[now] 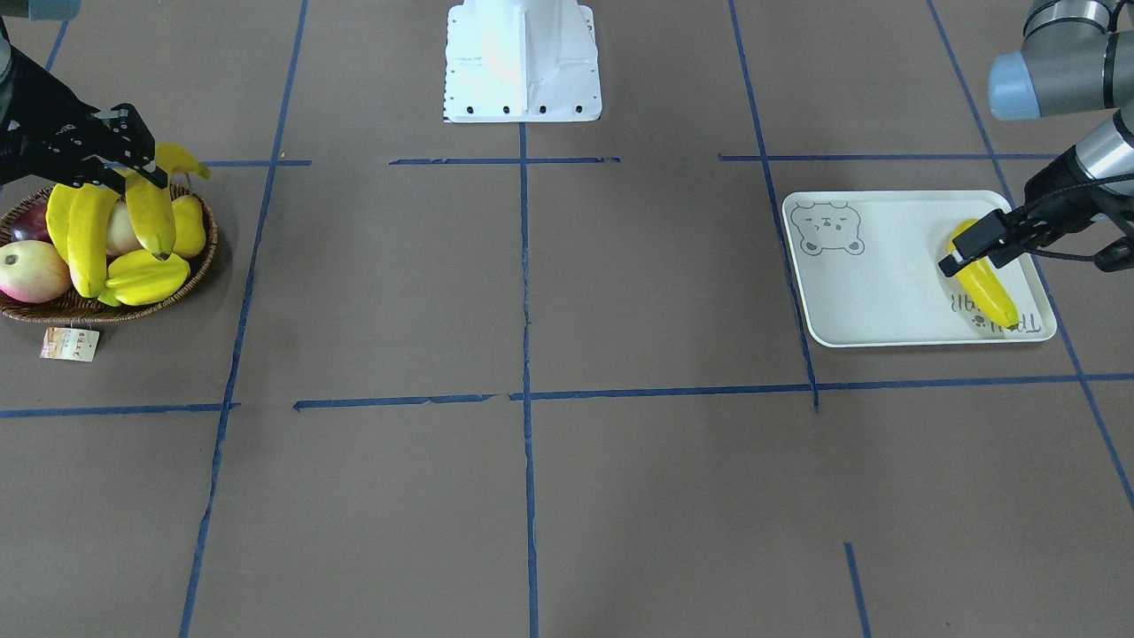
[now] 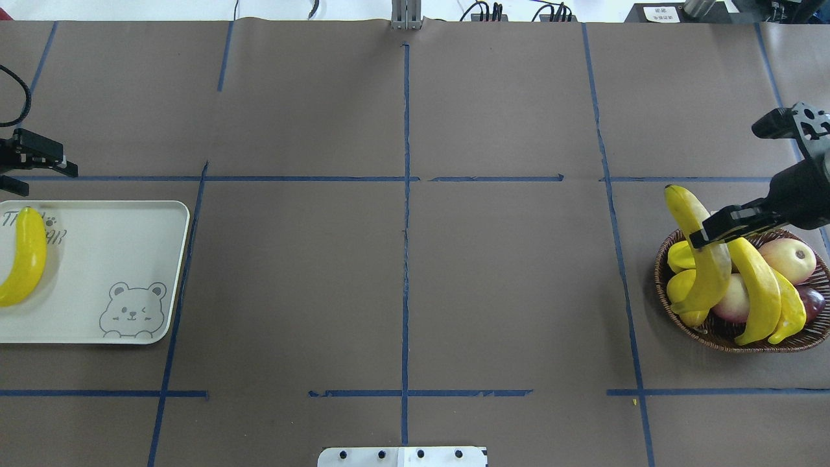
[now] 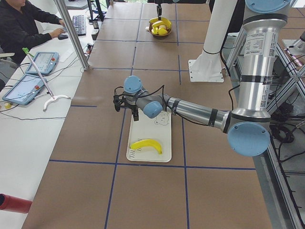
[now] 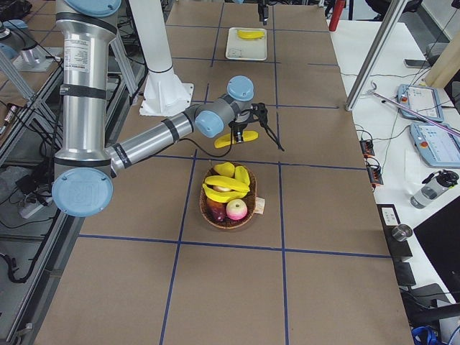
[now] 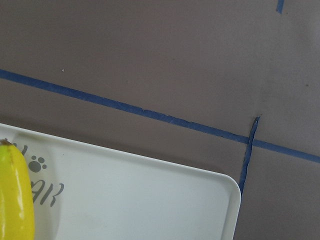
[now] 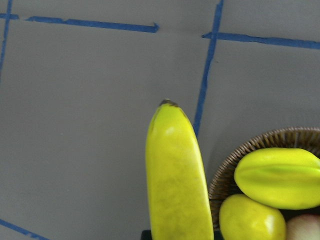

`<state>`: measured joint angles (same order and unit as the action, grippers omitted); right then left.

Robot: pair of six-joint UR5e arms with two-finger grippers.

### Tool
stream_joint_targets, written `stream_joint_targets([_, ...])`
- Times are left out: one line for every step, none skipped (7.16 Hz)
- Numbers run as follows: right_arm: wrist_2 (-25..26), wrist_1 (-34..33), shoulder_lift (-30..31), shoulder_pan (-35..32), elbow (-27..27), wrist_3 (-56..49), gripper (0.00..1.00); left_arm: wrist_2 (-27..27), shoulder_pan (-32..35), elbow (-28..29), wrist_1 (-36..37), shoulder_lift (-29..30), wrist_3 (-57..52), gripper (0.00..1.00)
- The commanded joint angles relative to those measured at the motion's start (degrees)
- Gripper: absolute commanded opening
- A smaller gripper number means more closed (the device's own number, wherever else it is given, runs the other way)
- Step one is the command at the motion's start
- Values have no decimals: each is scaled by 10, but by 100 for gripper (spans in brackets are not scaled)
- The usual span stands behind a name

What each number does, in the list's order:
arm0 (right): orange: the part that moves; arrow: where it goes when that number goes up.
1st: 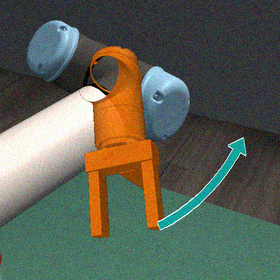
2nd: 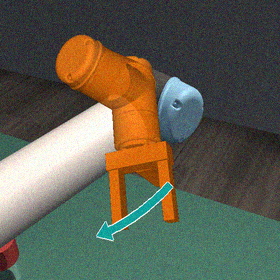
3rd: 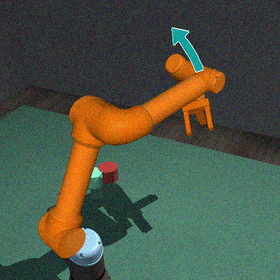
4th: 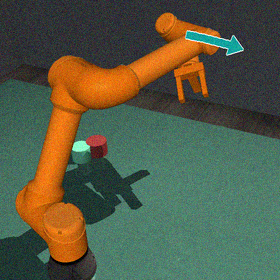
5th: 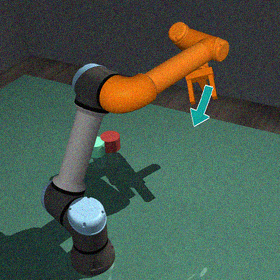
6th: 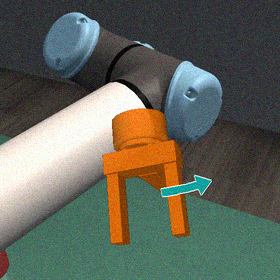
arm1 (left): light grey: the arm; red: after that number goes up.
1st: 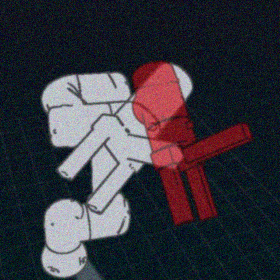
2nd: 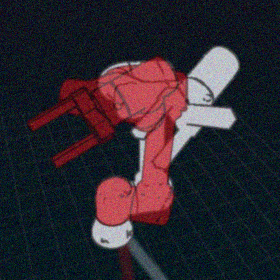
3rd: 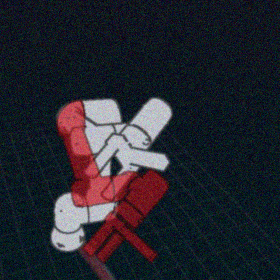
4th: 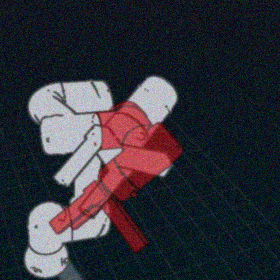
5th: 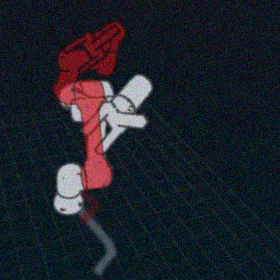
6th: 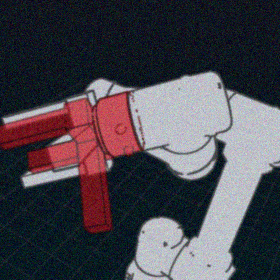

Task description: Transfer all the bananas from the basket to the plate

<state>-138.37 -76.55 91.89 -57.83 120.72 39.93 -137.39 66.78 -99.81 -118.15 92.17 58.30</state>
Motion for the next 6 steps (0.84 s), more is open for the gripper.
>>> stream_joint_targets([-3, 3, -116, 38, -21, 105, 2, -4, -2, -1, -3, 20, 9, 100])
stream_joint_targets([10, 7, -172, 77, -36, 188, 2, -5, -9, -2, -3, 44, 44, 100])
stream_joint_targets([46, 8, -210, 112, -39, 245, 2, -5, -24, -2, -15, 79, 83, 100])
stream_joint_targets([90, 9, -235, 152, -40, 290, 3, -4, -60, -1, -33, 116, 146, 100])
stream_joint_targets([123, 9, -257, 177, -39, 328, 3, -1, -101, 1, -67, 150, 213, 100])
stream_joint_targets([146, 9, -283, 197, -39, 361, 3, 2, -117, 3, -123, 182, 297, 100])
